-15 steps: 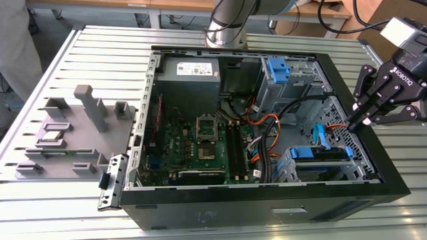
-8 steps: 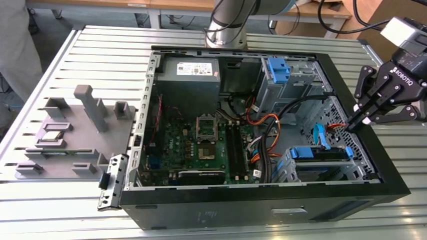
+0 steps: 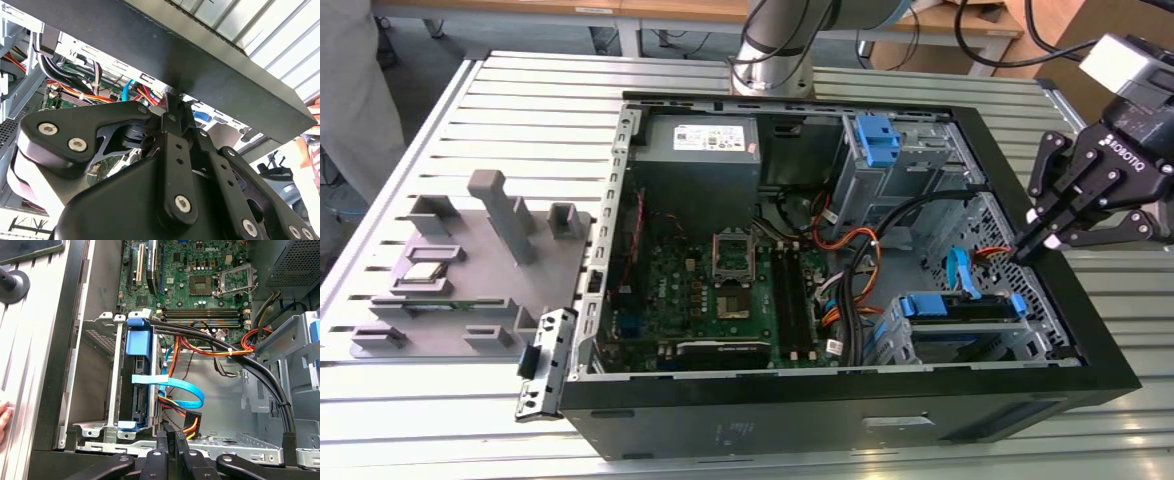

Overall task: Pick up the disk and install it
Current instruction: 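Insert the second disk wire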

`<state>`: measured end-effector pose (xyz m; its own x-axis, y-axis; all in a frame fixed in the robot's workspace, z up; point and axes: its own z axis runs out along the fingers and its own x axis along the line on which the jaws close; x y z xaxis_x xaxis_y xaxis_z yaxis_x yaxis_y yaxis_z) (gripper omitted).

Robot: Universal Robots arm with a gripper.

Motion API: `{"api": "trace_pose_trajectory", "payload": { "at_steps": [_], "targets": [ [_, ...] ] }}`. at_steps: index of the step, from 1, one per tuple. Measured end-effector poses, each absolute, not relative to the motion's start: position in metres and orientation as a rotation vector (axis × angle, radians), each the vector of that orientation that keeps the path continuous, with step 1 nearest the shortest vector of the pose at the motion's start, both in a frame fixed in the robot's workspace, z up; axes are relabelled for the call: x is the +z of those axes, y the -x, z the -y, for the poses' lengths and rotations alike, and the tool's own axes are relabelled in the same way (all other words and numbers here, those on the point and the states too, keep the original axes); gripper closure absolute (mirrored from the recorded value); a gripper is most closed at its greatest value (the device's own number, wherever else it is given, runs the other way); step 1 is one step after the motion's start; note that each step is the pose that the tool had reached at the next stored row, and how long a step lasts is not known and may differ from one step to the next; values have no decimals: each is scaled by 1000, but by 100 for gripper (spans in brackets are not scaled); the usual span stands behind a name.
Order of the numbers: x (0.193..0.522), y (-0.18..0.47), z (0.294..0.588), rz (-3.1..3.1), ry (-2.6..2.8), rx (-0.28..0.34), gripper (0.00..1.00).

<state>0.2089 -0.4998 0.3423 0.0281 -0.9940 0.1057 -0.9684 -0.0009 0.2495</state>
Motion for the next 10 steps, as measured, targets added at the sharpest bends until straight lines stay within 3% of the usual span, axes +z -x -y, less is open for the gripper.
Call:
{"api": "trace_pose_trajectory", "payload": {
  "at_steps": [10],
  "targets": [
    [343, -192, 500, 2033, -2061, -128, 82]
  ]
}}
